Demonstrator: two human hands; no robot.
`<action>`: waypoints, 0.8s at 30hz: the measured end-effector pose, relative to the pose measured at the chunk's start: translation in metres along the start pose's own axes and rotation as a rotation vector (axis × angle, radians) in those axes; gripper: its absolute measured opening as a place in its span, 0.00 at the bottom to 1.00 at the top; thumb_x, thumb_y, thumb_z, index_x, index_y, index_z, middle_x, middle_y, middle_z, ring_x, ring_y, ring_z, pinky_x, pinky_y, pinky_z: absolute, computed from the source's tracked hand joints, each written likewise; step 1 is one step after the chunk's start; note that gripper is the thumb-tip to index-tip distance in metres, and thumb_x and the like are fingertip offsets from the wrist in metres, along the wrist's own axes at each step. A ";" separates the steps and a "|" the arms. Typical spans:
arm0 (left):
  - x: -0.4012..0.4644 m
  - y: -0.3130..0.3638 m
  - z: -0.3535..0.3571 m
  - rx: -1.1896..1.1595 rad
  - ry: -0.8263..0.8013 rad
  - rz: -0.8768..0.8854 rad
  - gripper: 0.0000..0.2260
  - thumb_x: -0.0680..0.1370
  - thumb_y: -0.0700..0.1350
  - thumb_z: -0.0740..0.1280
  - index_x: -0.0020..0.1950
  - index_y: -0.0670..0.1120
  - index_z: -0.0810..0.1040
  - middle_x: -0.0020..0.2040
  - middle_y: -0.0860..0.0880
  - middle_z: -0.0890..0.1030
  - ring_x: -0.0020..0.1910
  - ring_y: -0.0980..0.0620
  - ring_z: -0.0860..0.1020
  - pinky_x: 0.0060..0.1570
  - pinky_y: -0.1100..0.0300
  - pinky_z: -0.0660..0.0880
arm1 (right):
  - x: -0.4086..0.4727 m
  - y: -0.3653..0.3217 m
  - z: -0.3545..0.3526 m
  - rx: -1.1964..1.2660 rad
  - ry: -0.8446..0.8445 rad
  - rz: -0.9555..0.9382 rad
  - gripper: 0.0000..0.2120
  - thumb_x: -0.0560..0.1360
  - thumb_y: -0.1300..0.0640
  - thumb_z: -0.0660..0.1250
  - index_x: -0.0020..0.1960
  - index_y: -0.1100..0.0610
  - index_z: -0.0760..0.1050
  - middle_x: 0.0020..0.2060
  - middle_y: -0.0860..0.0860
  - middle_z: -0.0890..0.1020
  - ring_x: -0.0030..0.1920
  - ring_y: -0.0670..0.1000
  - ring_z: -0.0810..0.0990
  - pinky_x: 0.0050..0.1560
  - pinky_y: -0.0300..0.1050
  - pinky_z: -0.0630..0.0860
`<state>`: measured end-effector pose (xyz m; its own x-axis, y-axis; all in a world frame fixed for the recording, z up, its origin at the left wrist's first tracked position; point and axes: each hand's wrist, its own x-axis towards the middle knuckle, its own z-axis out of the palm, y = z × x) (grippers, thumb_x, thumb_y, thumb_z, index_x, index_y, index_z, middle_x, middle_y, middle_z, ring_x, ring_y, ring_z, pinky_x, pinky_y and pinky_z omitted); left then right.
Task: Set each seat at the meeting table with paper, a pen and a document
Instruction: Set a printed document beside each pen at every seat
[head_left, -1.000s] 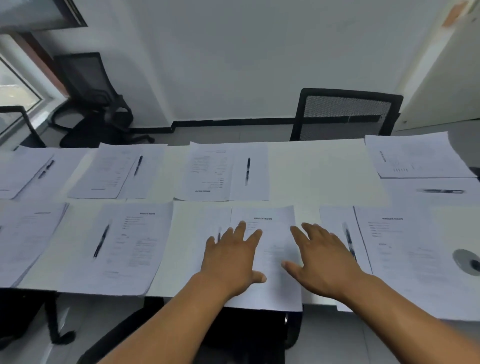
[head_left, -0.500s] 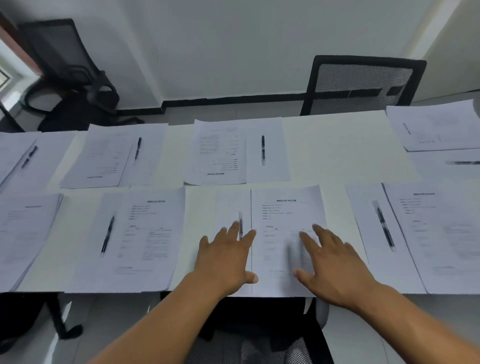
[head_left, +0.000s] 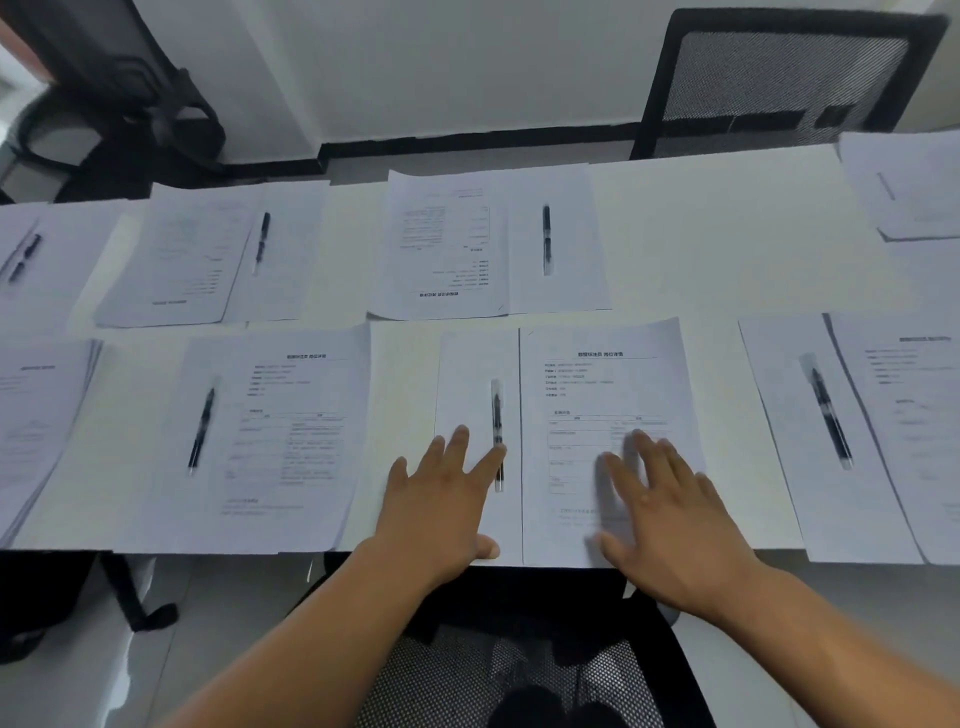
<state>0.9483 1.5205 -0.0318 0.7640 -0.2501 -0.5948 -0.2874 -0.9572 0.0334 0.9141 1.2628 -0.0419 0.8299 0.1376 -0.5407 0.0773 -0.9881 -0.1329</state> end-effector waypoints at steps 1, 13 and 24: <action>0.001 -0.001 0.002 0.005 0.008 0.007 0.51 0.80 0.64 0.73 0.88 0.61 0.38 0.89 0.46 0.38 0.89 0.41 0.43 0.84 0.34 0.52 | 0.001 0.000 0.002 0.006 0.002 0.004 0.43 0.80 0.31 0.58 0.86 0.47 0.44 0.86 0.56 0.40 0.86 0.61 0.42 0.83 0.64 0.56; 0.014 -0.007 0.006 0.106 0.049 0.095 0.52 0.81 0.60 0.74 0.87 0.60 0.35 0.89 0.45 0.39 0.89 0.41 0.45 0.84 0.35 0.55 | 0.007 -0.001 0.011 0.007 0.007 0.024 0.42 0.83 0.33 0.56 0.87 0.47 0.39 0.86 0.55 0.37 0.86 0.60 0.37 0.85 0.63 0.51; 0.018 -0.004 0.009 0.151 0.053 0.132 0.51 0.81 0.60 0.74 0.88 0.58 0.38 0.90 0.45 0.40 0.89 0.40 0.46 0.80 0.38 0.66 | 0.006 0.003 0.014 0.028 0.020 0.022 0.42 0.83 0.33 0.56 0.87 0.46 0.38 0.86 0.54 0.35 0.86 0.59 0.35 0.85 0.63 0.48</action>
<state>0.9585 1.5206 -0.0498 0.7421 -0.3831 -0.5501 -0.4675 -0.8839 -0.0152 0.9118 1.2612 -0.0570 0.8419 0.1144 -0.5274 0.0436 -0.9885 -0.1448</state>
